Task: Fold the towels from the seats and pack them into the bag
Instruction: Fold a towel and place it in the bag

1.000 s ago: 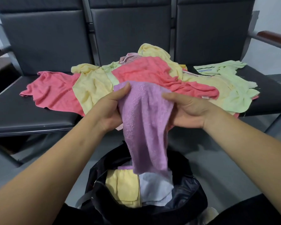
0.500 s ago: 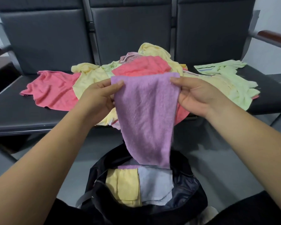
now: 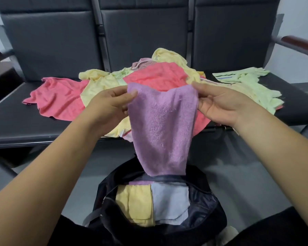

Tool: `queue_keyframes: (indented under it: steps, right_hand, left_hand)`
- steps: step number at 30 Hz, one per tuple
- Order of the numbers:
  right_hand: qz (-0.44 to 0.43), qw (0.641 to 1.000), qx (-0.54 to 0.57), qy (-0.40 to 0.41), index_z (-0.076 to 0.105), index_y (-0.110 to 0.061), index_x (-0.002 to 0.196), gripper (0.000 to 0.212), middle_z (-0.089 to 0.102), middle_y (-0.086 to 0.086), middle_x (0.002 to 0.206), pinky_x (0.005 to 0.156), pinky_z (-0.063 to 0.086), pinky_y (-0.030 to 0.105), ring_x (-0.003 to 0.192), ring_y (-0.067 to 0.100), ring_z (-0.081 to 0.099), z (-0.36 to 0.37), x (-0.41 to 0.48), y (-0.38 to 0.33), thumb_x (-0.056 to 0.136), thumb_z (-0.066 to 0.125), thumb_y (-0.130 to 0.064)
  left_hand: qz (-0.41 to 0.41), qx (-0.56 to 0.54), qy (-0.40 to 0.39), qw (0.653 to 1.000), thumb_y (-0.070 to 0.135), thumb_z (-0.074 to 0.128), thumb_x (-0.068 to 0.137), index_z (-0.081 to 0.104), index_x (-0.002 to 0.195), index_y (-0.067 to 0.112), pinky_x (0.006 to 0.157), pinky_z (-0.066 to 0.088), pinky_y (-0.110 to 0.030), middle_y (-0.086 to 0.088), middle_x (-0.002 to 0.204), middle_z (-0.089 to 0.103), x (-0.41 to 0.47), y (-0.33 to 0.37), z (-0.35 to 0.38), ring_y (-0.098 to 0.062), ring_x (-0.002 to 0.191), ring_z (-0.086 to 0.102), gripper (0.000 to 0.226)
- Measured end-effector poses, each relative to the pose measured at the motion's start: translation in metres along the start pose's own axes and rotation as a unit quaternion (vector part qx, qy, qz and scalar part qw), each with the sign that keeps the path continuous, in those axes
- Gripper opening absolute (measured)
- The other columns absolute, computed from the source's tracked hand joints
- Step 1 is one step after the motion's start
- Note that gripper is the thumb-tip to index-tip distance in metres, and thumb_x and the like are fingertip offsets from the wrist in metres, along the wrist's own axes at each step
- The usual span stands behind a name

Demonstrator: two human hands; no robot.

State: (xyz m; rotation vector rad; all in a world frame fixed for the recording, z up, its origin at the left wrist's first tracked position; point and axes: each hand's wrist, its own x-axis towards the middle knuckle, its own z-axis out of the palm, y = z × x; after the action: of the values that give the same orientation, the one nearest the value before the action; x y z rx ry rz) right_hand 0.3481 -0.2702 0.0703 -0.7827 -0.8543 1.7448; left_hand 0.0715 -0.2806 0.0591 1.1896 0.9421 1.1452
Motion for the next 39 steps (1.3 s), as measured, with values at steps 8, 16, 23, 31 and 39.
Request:
queue_keyframes:
  steps: [8, 16, 23, 31, 39]
  right_hand:
    - [0.026, 0.961, -0.269, 0.063, 0.068, -0.01, 0.11, 0.015, 0.076, 0.004, 0.092, 0.074, 0.062, 0.038, 0.08, 0.021, 0.075, -0.003, -0.001, 0.005, 0.096, 0.065, -0.011]
    - [0.034, 0.999, 0.006, 0.014, 0.064, 0.001, 0.117, 0.036, 0.071, 0.013, 0.11, 0.086, 0.06, 0.025, 0.094, 0.016, 0.071, -0.002, 0.0, -0.003, 0.081, 0.068, -0.003]
    - [-0.029, 0.964, -0.254, 0.074, 0.064, -0.014, 0.091, 0.008, 0.07, 0.004, 0.091, 0.081, 0.059, 0.041, 0.084, 0.021, 0.07, -0.006, 0.0, 0.003, 0.092, 0.068, -0.007]
    - [-0.013, 0.999, -0.037, 0.02, 0.065, -0.003, 0.112, 0.019, 0.073, 0.009, 0.106, 0.089, 0.059, 0.029, 0.096, 0.016, 0.072, -0.001, 0.002, 0.001, 0.093, 0.061, -0.002]
    - [-0.054, 0.964, -0.241, 0.094, 0.067, -0.015, 0.083, 0.014, 0.073, 0.001, 0.084, 0.07, 0.058, 0.03, 0.075, 0.016, 0.071, -0.003, -0.001, 0.006, 0.092, 0.068, -0.005]
  left_hand:
    - [0.062, 0.254, 0.127, 0.957, 0.021, 0.063, 0.1, 0.072, 0.092, 0.012, 0.084, 0.062, -0.038, -0.019, 0.088, 0.071, 0.005, -0.009, -0.011, -0.024, 0.082, 0.066, 0.014]
    - [-0.046, 0.003, -0.001, 0.999, 0.014, 0.07, 0.077, 0.071, 0.106, 0.002, 0.085, 0.058, -0.028, -0.008, 0.096, 0.074, 0.0, 0.0, -0.006, -0.017, 0.089, 0.07, 0.031]
    - [0.037, 0.278, 0.106, 0.954, 0.023, 0.07, 0.094, 0.074, 0.093, 0.009, 0.09, 0.059, -0.037, -0.022, 0.094, 0.075, 0.001, -0.009, -0.006, -0.021, 0.082, 0.068, 0.015]
    - [-0.017, 0.021, 0.024, 0.999, 0.02, 0.074, 0.075, 0.079, 0.089, 0.01, 0.092, 0.048, -0.031, -0.012, 0.095, 0.069, 0.002, -0.005, -0.004, -0.023, 0.089, 0.06, 0.017]
    - [0.077, 0.235, 0.13, 0.96, 0.02, 0.076, 0.089, 0.075, 0.082, 0.02, 0.065, 0.043, -0.014, 0.016, 0.062, 0.063, 0.001, -0.008, -0.007, 0.001, 0.06, 0.051, 0.007]
